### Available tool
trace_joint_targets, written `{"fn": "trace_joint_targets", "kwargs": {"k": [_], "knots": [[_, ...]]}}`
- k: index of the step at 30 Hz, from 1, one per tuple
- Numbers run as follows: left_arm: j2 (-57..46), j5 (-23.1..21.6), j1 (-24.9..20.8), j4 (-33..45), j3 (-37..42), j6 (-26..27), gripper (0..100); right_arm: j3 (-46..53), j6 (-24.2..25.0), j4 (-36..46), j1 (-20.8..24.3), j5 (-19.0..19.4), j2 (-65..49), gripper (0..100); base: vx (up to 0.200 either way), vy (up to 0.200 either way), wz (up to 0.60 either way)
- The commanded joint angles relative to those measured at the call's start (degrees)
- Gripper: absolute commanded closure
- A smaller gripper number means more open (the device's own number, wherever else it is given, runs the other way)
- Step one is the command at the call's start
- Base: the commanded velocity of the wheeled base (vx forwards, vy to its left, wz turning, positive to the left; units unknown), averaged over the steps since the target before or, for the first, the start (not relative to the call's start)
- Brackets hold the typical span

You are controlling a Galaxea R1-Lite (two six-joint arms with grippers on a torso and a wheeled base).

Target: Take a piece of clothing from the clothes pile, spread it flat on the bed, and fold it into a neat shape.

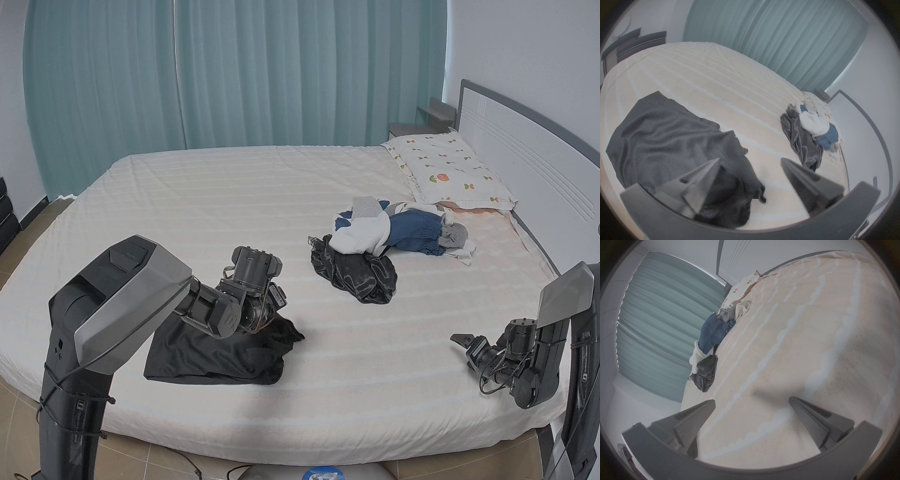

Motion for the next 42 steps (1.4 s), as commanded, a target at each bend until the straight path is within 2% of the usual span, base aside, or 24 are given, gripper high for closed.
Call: {"fn": "trace_joint_targets", "kwargs": {"k": [1,6,10,11,13,19,24,33,42], "knots": [[-0.6,-0.3,0.1,0.4,0.1,-2.0,0,0.1,0.0,-0.7,0.1,0.1,0.1,0,0.000,0.000,0.00],[-5.6,-2.5,1.4,0.9,3.4,-4.0,0,0.1,0.0,-0.7,0.0,0.1,0.0,0,0.000,0.000,0.00],[-13.0,-8.3,5.0,0.4,12.7,-4.0,0,0.2,-0.1,-0.7,0.0,0.0,0.1,0,0.000,0.000,0.00],[-13.2,-8.4,5.2,0.3,13.1,-4.0,0,0.2,-0.1,-0.7,0.0,0.0,0.0,0,0.000,0.000,0.00],[-16.4,-11.4,8.1,-0.8,19.0,-4.2,0,0.2,-0.1,-0.7,0.0,0.0,0.1,0,0.000,0.000,0.00],[-20.9,-16.6,13.7,-6.8,29.5,-6.9,0,0.2,-0.1,-0.7,0.0,0.0,0.1,0,0.000,0.000,0.00],[-21.3,-20.2,14.9,-12.4,36.8,-7.2,0,0.2,-0.1,-0.7,0.0,0.1,0.0,0,0.000,0.000,0.00],[-20.1,-23.0,14.9,-25.1,44.0,-13.5,0,0.2,-0.1,-0.7,0.0,0.0,0.1,0,-0.044,0.000,0.00],[-20.2,-22.8,16.0,-25.6,44.8,-13.4,0,0.1,-0.1,-0.7,0.0,0.0,0.1,0,0.000,0.000,0.00]]}}
